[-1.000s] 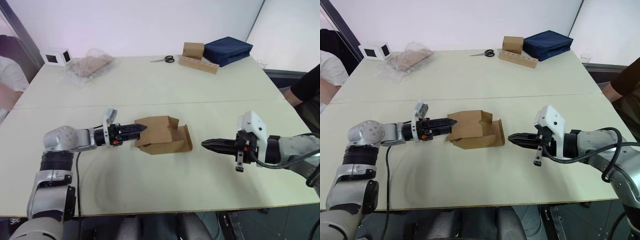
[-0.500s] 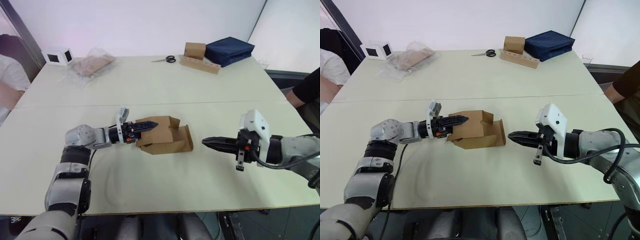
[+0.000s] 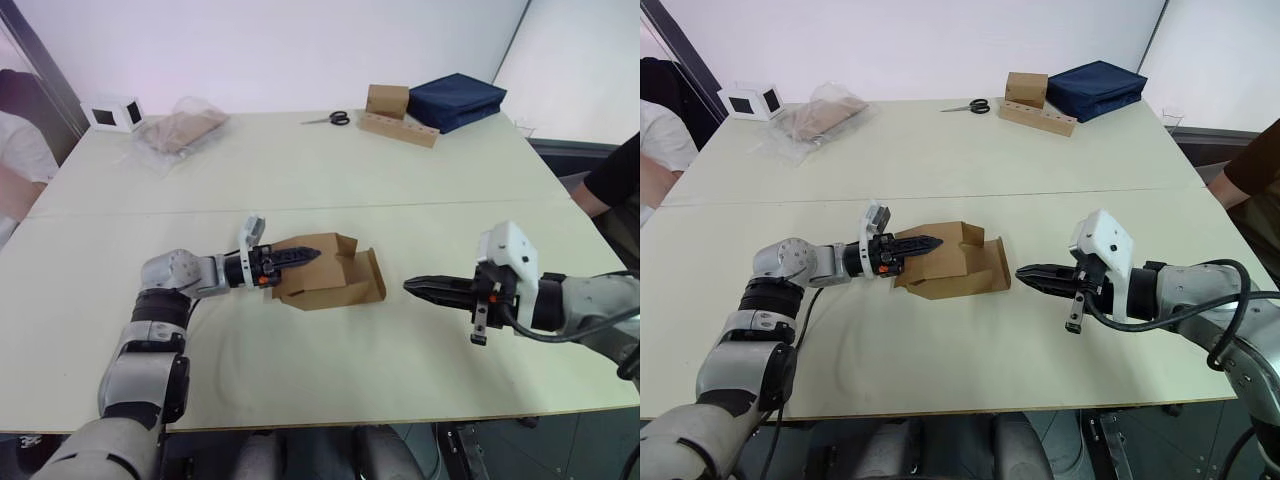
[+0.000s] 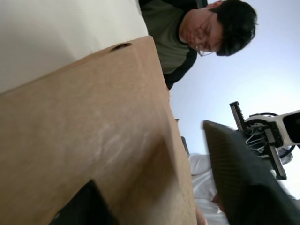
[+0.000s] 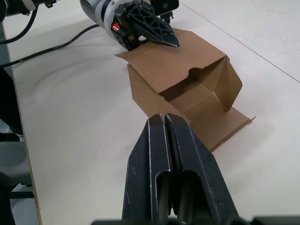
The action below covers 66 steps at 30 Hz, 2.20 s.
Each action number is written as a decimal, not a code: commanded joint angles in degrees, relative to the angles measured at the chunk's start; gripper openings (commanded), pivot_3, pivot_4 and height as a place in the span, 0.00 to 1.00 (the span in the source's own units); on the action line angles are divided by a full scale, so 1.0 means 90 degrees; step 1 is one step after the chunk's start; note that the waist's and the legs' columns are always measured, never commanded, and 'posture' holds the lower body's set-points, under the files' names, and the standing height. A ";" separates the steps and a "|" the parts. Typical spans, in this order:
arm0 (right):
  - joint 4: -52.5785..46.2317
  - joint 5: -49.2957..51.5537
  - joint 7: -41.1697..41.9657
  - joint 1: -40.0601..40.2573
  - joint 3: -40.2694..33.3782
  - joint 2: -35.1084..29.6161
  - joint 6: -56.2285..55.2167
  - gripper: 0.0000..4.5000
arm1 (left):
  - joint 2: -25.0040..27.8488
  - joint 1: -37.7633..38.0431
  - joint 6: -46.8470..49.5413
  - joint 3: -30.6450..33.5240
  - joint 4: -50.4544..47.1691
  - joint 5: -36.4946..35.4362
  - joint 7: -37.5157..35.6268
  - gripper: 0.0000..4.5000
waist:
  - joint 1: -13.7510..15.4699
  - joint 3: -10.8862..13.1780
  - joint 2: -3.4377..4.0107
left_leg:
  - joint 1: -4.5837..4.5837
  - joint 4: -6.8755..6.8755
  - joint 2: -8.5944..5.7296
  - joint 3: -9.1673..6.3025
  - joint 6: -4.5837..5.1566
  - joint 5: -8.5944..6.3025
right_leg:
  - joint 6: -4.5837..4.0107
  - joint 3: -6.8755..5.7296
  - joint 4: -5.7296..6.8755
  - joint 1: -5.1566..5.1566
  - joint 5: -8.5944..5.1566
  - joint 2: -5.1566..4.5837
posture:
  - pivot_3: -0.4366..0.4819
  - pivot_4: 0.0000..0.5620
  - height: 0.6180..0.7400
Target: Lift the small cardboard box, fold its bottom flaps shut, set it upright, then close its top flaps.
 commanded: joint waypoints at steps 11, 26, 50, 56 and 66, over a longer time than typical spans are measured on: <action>-0.0142 0.0038 -0.0291 -0.0112 -0.0155 0.0055 -0.0081 0.00 | 0.0344 0.0074 0.0310 0.0093 -0.1151 -0.0232 -0.0407 0.02 | -0.0006 0.0001 -0.0001 | -0.0001 0.0000 0.0001 -0.0001 0.0000 0.0000 | 0.0000 0.0000 0.0000 -0.0001 0.0000 0.0000 | 0.48 0.27 1.00; 0.0980 -0.0425 -0.1871 -0.1942 0.0509 0.1865 -0.0282 0.00 | 0.0278 0.1391 -0.1061 0.0509 -0.4957 -0.0853 0.0075 0.02 | 0.0003 0.0000 0.0002 | 0.0000 -0.0002 0.0004 0.0000 -0.0007 0.0004 | 0.0000 0.0002 0.0000 -0.0001 0.0000 -0.0002 | 0.48 0.27 1.00; 0.1465 -0.1247 -0.1561 -0.2956 0.1871 0.3078 -0.0692 0.00 | 0.0400 0.1491 -0.1516 0.0135 -0.5114 -0.1002 0.0141 0.02 | -0.0025 0.0000 0.0002 | -0.0004 -0.0005 0.0003 -0.0001 -0.0005 0.0003 | 0.0000 0.0001 0.0000 -0.0007 0.0000 -0.0001 | 0.48 0.27 1.00; 0.1336 -0.1323 -0.1499 -0.2993 0.2038 0.3261 -0.0634 0.00 | 0.0291 0.1412 -0.1512 0.0111 -0.5029 -0.1035 0.0282 0.02 | -0.0026 0.0000 0.0002 | -0.0004 -0.0006 0.0003 0.0000 -0.0005 0.0003 | 0.0000 0.0001 0.0000 -0.0009 0.0000 -0.0001 | 0.48 0.27 1.00; 0.1224 -0.1426 -0.1450 -0.2960 0.2090 0.3363 -0.0569 0.00 | 0.0178 0.1312 -0.1494 0.0247 -0.4922 -0.1171 0.0586 0.02 | -0.0026 0.0000 0.0002 | -0.0004 -0.0006 0.0003 -0.0001 -0.0005 0.0003 | 0.0000 0.0001 0.0000 -0.0009 0.0000 -0.0001 | 0.48 0.27 1.00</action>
